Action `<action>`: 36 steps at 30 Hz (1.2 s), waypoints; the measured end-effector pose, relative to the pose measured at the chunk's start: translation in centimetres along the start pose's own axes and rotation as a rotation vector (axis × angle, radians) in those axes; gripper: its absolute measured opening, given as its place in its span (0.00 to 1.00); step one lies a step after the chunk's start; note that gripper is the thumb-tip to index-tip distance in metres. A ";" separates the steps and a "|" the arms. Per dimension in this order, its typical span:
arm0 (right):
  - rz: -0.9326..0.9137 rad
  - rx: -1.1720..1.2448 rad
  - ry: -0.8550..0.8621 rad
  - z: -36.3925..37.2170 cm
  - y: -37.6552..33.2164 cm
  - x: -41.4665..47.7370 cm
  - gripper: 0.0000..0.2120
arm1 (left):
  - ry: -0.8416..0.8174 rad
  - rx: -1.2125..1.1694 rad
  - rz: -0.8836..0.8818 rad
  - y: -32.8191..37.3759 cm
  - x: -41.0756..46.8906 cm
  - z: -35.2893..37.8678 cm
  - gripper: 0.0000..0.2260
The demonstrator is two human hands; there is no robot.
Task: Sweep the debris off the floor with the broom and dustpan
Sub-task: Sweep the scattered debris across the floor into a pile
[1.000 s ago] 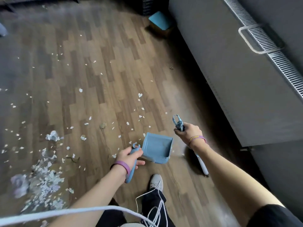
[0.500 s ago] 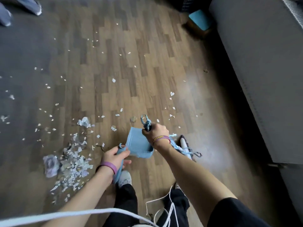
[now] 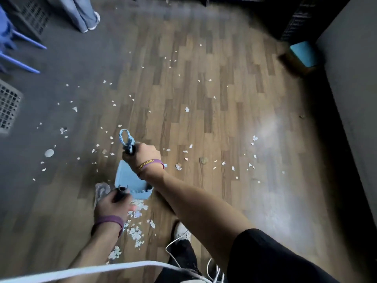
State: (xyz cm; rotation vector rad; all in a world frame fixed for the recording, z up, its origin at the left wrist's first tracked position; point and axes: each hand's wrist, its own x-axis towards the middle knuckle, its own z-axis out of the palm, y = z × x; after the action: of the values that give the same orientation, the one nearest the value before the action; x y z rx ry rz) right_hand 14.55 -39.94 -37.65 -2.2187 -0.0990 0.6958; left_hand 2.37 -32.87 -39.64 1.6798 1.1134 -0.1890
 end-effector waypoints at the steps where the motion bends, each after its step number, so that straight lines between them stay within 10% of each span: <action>1: 0.001 0.003 0.010 -0.3 -0.4 0.2 0.12 | 0.016 -0.007 0.002 0.2 0.1 -0.4 0.09; 11: 0.131 0.037 0.235 -10.9 4.8 1.0 0.16 | -0.060 -0.113 0.019 4.6 0.5 3.0 0.09; 24: 0.229 -0.086 0.593 -36.9 18.8 -4.1 0.14 | -0.385 -0.045 0.158 14.6 -6.4 24.7 0.06; 36: 0.324 -0.415 0.365 -58.3 40.0 -3.0 0.14 | -0.450 0.051 0.069 19.7 -16.6 49.0 0.03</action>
State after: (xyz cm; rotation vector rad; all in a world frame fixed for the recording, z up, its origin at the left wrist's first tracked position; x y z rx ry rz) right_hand 35.81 -107.29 -33.67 -2.7624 0.3352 0.4527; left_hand 26.55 -82.63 -37.16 1.6122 0.7170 -0.5270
